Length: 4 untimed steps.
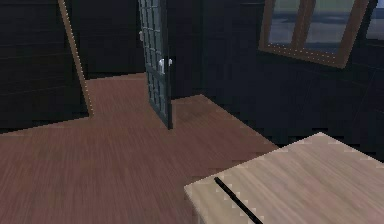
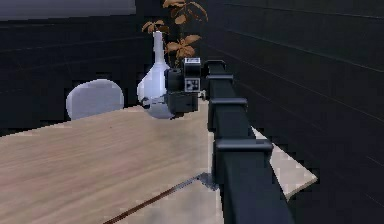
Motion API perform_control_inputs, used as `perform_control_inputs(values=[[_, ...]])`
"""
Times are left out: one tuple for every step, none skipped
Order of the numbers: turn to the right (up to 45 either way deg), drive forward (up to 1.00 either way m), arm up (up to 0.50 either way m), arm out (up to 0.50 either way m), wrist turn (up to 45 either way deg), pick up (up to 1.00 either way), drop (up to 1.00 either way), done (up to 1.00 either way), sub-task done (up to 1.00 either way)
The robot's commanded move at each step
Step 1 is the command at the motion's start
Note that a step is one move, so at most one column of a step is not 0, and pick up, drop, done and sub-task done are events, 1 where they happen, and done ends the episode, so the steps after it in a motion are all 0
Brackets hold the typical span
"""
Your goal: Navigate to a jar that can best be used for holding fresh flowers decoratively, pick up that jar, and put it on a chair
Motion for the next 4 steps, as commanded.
perform_control_inputs(values=[[0.0,0.0,0.0,0.0,-45.0,0.0,0.0,0.0,0.0],[0.0,0.0,0.0,0.0,-45.0,0.0,0.0,0.0,0.0],[0.0,0.0,0.0,0.0,-18.0,0.0,0.0,0.0,0.0],[0.0,0.0,0.0,-0.28,0.0,0.0,0.0,0.0,0.0]])
